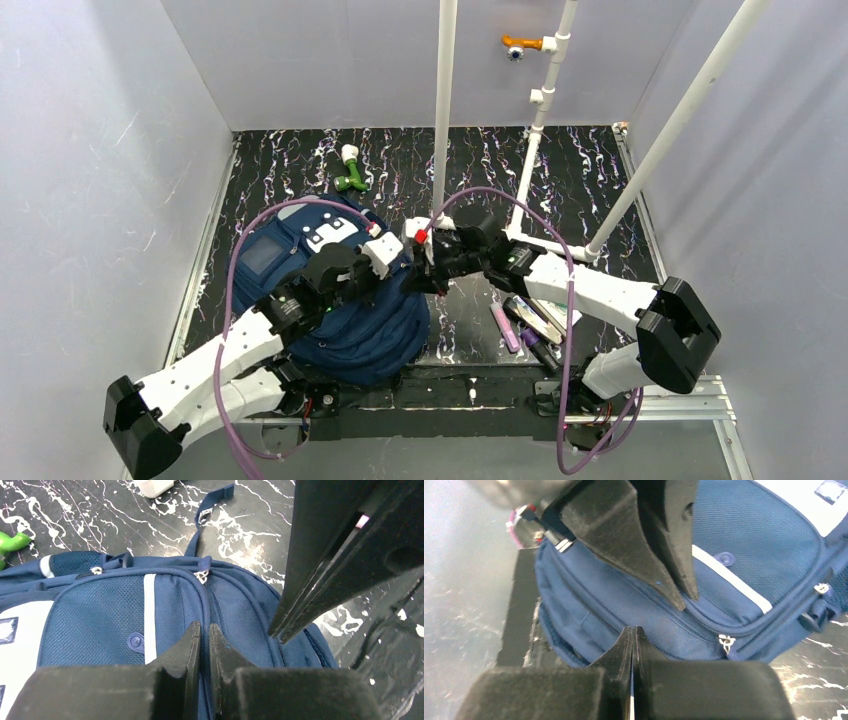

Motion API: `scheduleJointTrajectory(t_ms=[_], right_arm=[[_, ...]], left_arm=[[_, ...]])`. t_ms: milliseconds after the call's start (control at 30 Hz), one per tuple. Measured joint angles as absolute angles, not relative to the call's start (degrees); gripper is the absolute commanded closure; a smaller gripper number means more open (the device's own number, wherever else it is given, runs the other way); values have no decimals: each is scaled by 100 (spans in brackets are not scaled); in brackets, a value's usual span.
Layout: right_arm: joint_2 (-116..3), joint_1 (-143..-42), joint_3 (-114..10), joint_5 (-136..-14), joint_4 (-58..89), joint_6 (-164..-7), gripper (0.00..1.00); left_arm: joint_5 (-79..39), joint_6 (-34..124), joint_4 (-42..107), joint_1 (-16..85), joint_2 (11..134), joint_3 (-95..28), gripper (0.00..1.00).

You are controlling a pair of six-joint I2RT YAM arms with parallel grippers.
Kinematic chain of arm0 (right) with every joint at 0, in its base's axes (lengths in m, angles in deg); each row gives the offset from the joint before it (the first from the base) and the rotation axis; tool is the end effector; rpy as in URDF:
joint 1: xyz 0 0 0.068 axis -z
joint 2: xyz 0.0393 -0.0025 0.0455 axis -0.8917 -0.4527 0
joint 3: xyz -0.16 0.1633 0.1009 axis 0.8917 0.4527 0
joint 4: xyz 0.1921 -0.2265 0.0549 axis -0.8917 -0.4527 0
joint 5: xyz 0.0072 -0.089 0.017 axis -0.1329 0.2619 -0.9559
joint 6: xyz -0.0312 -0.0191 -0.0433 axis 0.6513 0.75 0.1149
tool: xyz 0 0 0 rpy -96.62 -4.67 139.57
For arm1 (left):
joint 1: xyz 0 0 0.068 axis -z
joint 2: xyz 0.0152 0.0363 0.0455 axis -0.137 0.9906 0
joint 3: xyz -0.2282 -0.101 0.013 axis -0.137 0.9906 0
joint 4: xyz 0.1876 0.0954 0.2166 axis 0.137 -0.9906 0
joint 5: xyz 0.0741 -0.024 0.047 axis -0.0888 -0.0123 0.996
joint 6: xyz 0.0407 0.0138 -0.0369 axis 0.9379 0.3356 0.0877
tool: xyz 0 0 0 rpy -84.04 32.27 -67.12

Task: Pack the student bag
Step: Unzip the student bag at the center of the board.

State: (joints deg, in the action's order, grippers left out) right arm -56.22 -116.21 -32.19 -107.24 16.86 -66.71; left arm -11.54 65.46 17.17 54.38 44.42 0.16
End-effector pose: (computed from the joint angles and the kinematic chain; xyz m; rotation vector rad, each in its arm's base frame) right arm 0.1978 0.3065 0.2405 -1.4909 1.4400 1.1486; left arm 0.1767 -0.1861 0.2623 0.9203 1.7575 -0.4252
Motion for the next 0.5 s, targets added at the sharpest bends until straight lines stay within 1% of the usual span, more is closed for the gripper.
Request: scheduleJointTrajectory(t_ms=[67, 100, 167, 267, 333, 500], right_arm=[[-5572, -11507, -2950, -10456, 2210, -7075, 61], [-5502, -11444, -2758, -10340, 2418, -7289, 52], [-5327, -11330, -2494, -10152, 2549, -7471, 49], [-5196, -11059, -2507, -9959, 2621, -7250, 46], [-5233, -10814, -2522, -10064, 2894, -7077, 42], [-6000, -10471, -2841, -10563, 3257, -6463, 33]], left_arm=[[-1167, 6409, 1999, 5346, 4595, 66, 100], [-1182, 6371, 2080, 5335, 4564, 145, 100], [-1233, 6341, 2194, 5335, 4352, 333, 100], [-1313, 6328, 2222, 5335, 3990, 479, 100], [-1355, 6330, 2242, 5328, 3821, 525, 100], [-1418, 6345, 2242, 5304, 3670, 580, 100]])
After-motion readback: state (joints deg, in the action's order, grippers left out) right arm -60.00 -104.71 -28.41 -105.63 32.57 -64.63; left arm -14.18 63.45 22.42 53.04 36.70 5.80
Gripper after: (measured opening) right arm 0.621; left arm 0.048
